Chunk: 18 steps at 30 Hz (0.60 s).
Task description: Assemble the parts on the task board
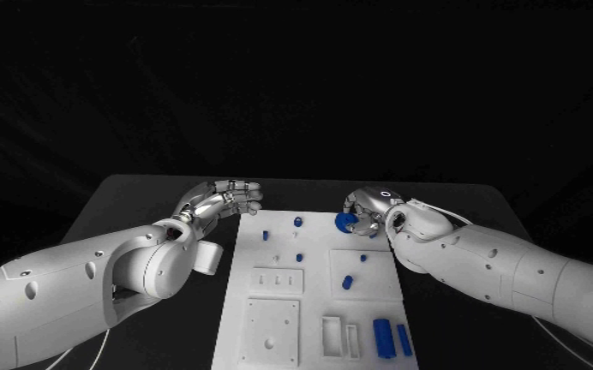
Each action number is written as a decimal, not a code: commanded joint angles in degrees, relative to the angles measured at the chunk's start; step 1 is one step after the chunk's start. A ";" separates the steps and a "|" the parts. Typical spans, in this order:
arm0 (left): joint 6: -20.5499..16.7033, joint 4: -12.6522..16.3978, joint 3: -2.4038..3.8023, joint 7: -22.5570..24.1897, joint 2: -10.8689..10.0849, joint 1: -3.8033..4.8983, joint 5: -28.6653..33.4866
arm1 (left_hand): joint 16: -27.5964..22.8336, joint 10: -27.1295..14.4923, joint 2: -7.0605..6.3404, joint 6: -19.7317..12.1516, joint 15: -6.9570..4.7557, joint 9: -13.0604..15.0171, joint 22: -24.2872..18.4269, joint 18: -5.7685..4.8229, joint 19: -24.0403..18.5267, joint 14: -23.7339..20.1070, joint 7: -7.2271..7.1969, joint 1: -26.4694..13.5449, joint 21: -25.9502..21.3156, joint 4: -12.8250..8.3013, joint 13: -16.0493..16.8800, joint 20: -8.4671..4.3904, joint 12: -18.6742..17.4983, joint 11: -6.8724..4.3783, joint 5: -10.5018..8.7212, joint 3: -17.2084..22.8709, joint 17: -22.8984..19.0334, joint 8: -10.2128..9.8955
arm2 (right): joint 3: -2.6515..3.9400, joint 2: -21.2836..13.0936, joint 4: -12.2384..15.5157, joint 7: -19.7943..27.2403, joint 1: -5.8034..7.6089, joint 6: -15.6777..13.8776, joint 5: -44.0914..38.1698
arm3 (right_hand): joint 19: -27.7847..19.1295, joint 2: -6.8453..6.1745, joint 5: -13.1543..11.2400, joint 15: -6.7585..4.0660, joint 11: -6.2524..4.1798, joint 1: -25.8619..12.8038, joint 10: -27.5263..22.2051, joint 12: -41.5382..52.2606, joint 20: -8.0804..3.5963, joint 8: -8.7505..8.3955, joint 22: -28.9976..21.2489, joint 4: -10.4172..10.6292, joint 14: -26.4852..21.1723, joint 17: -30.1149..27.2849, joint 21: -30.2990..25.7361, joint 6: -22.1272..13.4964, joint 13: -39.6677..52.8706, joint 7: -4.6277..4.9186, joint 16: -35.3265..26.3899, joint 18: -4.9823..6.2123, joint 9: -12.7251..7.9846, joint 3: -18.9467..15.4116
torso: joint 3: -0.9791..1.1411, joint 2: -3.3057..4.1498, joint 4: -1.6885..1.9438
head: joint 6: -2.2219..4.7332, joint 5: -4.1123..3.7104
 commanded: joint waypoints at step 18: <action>1.13 0.13 0.05 -0.73 0.06 0.09 -0.20 | -0.52 -0.30 -0.30 -0.07 0.16 -0.17 1.15 0.78 -0.15 -0.16 0.20 -1.02 -0.15 0.46 -0.11 0.40 -0.38 0.15 0.05 0.02 0.13 -0.33 | -0.67 0.89 -2.28 -1.69 -0.75 10.65 -2.86 | -0.62 -0.40 14.50 0.13 0.29 -2.83 -0.64 -1.24 -0.40 -1.16 0.91 2.35 0.23 1.14 0.60 2.61 0.02 0.86 -1.06 4.00 0.95 -1.47 | -0.01 0.02 0.09 | -0.28 0.19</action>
